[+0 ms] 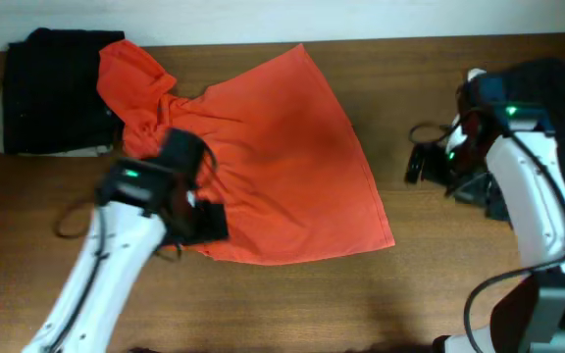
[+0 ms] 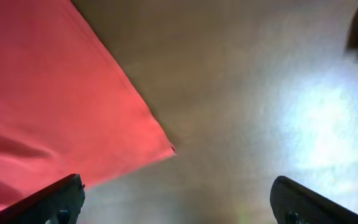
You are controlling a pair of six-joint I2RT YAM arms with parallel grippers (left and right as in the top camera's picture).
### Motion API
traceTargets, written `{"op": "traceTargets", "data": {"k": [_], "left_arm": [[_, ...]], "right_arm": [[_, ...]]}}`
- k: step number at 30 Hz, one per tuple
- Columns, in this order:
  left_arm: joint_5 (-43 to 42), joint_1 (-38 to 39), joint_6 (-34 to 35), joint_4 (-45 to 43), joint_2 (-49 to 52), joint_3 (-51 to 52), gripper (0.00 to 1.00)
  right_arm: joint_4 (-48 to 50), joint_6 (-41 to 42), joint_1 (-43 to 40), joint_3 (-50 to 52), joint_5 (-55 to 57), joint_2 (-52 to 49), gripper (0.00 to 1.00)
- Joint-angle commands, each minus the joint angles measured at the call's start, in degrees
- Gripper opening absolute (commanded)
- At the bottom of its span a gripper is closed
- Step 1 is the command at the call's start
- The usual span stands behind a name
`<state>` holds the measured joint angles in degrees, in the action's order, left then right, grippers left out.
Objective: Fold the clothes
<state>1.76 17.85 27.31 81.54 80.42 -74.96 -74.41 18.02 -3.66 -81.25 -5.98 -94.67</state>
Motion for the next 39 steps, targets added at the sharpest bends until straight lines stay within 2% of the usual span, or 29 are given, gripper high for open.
{"op": "traceTargets", "data": {"k": [1, 2, 4, 5, 7, 9, 11, 13, 14, 20, 22, 23, 25, 27, 28, 29, 32, 36, 39], "left_arm": [[-7.2, 5.9, 5.4, -10.0, -0.2, 16.8, 0.89], [-7.1, 7.0, 6.2, -13.9, 0.3, 20.9, 0.81], [-7.1, 7.1, 6.8, -18.2, 2.5, 24.6, 0.77], [-6.8, 7.1, 6.8, -18.4, 4.9, 25.6, 0.77], [-6.3, 7.1, 6.8, -20.8, 8.4, 25.6, 0.77], [-6.3, 7.1, 6.8, -24.4, 11.9, 25.6, 0.77], [-6.3, 7.1, 6.8, -25.6, 14.1, 25.6, 0.78], [-6.3, 7.1, 6.7, -25.4, 14.5, 25.6, 0.78], [-6.0, 7.1, 6.8, -25.4, 14.5, 25.6, 0.78], [-5.0, 7.1, 6.5, -24.9, 14.5, 25.6, 0.79], [-5.0, 7.1, 6.5, -24.9, 14.5, 25.6, 0.79], [-5.0, 7.1, 6.5, -24.9, 14.5, 25.6, 0.79], [-5.0, 7.1, 6.5, -24.9, 14.5, 25.6, 0.79], [-5.0, 7.1, 6.5, -24.9, 14.5, 25.6, 0.79], [-5.0, 7.1, 6.5, -24.9, 14.5, 25.6, 0.79], [-5.0, 7.1, 6.5, -24.7, 14.5, 25.6, 0.79], [-5.0, 7.1, 6.5, -23.4, 14.5, 25.6, 0.79], [-5.0, 7.1, 6.4, -25.0, 14.5, 25.6, 0.79], [-5.0, 7.1, 6.3, -29.6, 14.5, 25.6, 0.79]], "right_arm": [[6.0, 0.2, 0.3, 10.3, -5.6, 0.3, 0.94], [10.5, 0.3, 0.3, 15.2, -8.1, 0.3, 0.91], [15.0, 0.3, 0.3, 19.4, -13.4, 0.3, 0.87], [15.5, 0.3, 0.7, 20.4, -14.0, 0.3, 0.81], [16.5, 0.3, 2.2, 21.2, -14.0, 0.3, 0.75], [18.9, 2.9, 5.9, 22.7, -13.3, 0.2, 0.75], [18.4, 6.7, 7.9, 22.9, -7.3, -0.9, 0.75], [18.3, 7.7, 8.2, 23.0, -5.9, -2.8, 0.64], [18.5, 7.8, 8.2, 23.0, -6.0, -3.3, 0.62], [19.8, 7.8, 8.2, 23.6, -5.1, -8.8, 0.61], [21.5, 7.8, 8.2, 24.7, -5.1, -9.0, 0.51], [21.7, 7.8, 8.2, 24.7, -5.1, -9.0, 0.38], [21.8, 7.8, 8.2, 24.8, -4.5, -9.0, 0.35], [21.9, 7.8, 8.2, 25.1, -3.8, -9.0, 0.17], [22.4, 7.8, 8.2, 25.4, -3.3, -9.0, 0.04], [23.4, 9.1, 8.1, 25.3, -2.3, -9.0, 0.04], [22.4, 9.0, 2.9, 20.9, -0.8, -8.9, 0.04], [11.6, 4.7, -15.4, 1.0, 2.2, -8.9, 0.04], [11.6, 3.9, -23.6, -2.6, 2.1, -8.9, 0.04]]}}
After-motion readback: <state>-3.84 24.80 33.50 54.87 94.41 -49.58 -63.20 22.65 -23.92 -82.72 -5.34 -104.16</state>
